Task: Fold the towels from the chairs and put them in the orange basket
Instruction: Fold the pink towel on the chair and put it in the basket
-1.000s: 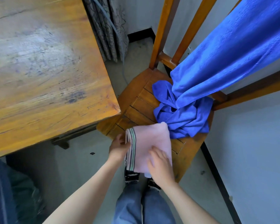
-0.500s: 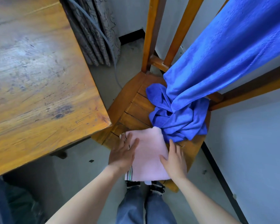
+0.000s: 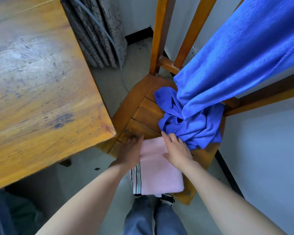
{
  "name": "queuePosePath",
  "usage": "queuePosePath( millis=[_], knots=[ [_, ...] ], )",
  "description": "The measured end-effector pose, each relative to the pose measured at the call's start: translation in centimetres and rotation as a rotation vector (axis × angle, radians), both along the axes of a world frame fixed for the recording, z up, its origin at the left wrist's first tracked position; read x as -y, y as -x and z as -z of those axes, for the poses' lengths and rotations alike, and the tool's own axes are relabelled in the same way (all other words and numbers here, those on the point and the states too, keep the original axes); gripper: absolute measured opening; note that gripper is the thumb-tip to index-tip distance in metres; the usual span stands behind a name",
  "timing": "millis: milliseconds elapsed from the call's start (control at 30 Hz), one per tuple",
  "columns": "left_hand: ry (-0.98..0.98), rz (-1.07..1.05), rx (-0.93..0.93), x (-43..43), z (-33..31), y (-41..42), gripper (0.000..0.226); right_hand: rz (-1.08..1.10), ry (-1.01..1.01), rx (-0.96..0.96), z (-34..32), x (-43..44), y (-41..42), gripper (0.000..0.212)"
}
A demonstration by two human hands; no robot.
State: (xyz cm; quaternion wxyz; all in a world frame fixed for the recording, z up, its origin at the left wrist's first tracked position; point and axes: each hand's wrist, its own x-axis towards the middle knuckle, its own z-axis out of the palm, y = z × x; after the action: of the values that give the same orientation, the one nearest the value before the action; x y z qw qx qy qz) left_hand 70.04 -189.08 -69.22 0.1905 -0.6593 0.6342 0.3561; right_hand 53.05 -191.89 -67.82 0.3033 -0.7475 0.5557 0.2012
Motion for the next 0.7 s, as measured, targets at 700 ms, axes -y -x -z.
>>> queuePosePath(
  millis=[700],
  knots=[
    [-0.056,-0.089,-0.233,-4.1,-10.2,1.1,0.029,0.056,-0.107,0.118,-9.3,-4.2,3.0,0.080]
  ],
)
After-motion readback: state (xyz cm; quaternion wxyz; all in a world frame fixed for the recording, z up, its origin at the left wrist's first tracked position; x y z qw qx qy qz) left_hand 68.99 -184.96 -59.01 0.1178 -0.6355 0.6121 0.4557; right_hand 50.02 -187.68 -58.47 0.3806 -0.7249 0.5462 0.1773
